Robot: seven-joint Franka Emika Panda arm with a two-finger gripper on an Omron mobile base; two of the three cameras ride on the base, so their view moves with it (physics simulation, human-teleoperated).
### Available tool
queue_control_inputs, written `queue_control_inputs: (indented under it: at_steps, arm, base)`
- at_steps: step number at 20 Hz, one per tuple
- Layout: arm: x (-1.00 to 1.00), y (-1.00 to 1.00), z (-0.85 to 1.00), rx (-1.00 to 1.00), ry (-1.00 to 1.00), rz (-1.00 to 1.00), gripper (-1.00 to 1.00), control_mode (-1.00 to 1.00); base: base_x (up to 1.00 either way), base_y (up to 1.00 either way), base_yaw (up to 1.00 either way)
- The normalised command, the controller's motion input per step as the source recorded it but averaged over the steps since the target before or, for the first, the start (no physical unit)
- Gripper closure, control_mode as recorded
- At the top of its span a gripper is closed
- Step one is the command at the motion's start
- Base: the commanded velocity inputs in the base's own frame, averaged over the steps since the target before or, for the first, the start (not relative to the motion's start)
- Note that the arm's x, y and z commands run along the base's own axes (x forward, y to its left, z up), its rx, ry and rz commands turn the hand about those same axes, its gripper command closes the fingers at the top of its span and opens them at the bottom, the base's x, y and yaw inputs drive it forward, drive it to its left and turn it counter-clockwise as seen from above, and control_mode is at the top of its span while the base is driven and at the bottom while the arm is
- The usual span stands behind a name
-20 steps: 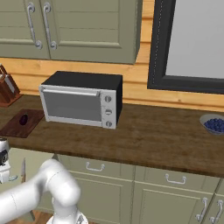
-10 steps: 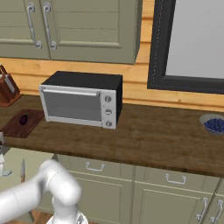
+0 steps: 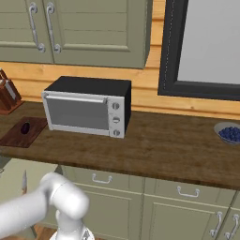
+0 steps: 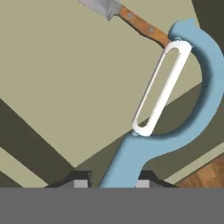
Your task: Place the appropriate cutting tool for cutting the eggplant skin on the cutting board.
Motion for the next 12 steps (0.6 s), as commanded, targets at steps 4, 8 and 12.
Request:
queue_control_inputs:
  at_steps: [4, 8, 12]
  arm:
    - [0.24, -0.11, 1.00, -0.10, 0.00, -0.05, 1.00, -1.00]
    - [0.78, -0.18, 0.80, -0.15, -0.01, -0.11, 1.00, -1.00]
    - [0.93, -0.12, 0.61, -0.15, -0.07, -0.03, 1.00, -1.00]
  base:
    - [0.00, 0.00, 0.00]
    - [0.00, 0.00, 0.00]
    - [0.00, 0.00, 0.00]
